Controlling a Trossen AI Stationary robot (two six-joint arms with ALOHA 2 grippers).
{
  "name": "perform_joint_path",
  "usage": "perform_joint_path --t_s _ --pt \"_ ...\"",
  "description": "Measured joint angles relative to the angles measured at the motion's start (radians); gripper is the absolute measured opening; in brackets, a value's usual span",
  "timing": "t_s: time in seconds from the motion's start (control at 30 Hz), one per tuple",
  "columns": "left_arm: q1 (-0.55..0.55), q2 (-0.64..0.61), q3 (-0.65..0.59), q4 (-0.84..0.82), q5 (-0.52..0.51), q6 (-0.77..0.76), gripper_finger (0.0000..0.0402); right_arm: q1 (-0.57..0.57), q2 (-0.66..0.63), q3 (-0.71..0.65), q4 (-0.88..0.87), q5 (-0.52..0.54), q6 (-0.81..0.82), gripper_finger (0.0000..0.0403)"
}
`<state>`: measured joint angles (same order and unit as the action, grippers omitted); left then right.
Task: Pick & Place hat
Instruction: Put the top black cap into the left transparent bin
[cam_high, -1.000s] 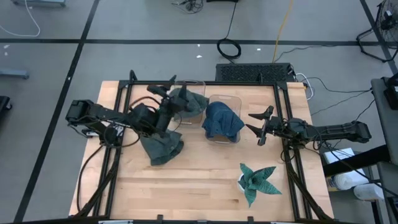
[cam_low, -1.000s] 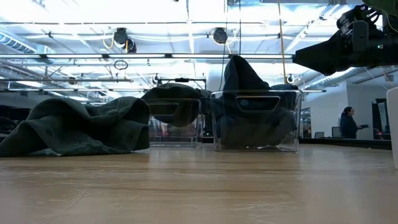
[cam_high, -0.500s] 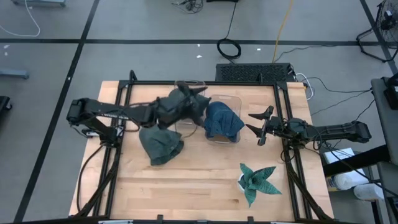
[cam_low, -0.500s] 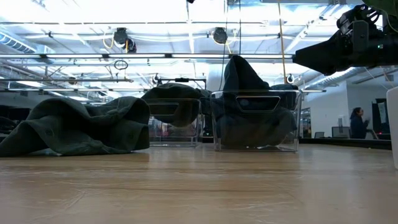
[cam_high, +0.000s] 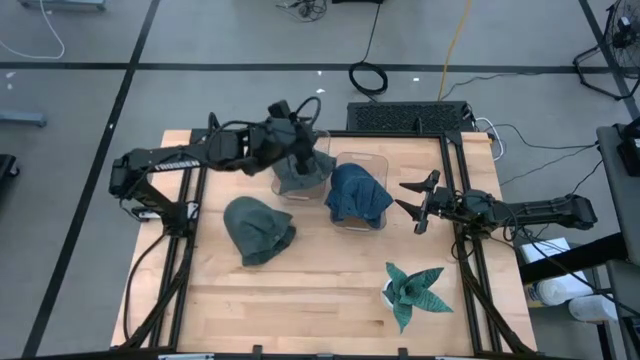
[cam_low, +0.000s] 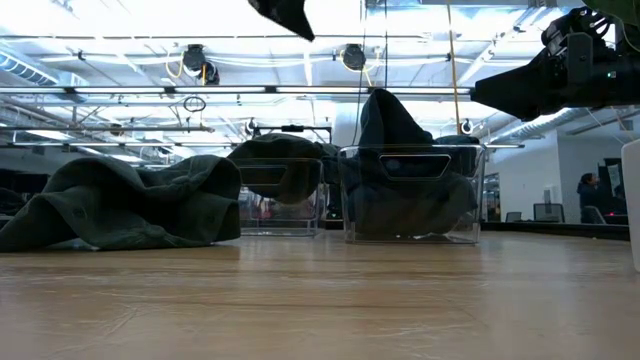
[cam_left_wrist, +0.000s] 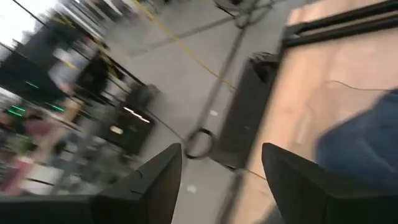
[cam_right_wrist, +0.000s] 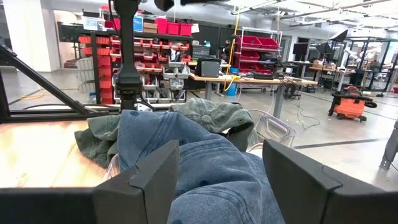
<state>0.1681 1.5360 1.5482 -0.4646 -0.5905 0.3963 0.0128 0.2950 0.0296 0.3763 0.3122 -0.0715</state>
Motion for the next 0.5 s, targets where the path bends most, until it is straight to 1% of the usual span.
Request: perform_joint_path --t_s 0.2,0.23,0.5 --pt "0.096 0.004 0.0 -0.137 0.282 -0.215 0.023 0.0 0.0 0.0 0.0 0.0 0.0 0.0222" --pt "0.11 0.009 0.0 -0.148 0.307 -0.236 0.023 0.0 0.0 0.0 0.0 0.0 0.0 0.0222" --pt "0.189 0.015 0.0 -0.305 0.382 -0.364 0.023 0.0 0.0 0.0 0.0 0.0 0.0 0.0222"
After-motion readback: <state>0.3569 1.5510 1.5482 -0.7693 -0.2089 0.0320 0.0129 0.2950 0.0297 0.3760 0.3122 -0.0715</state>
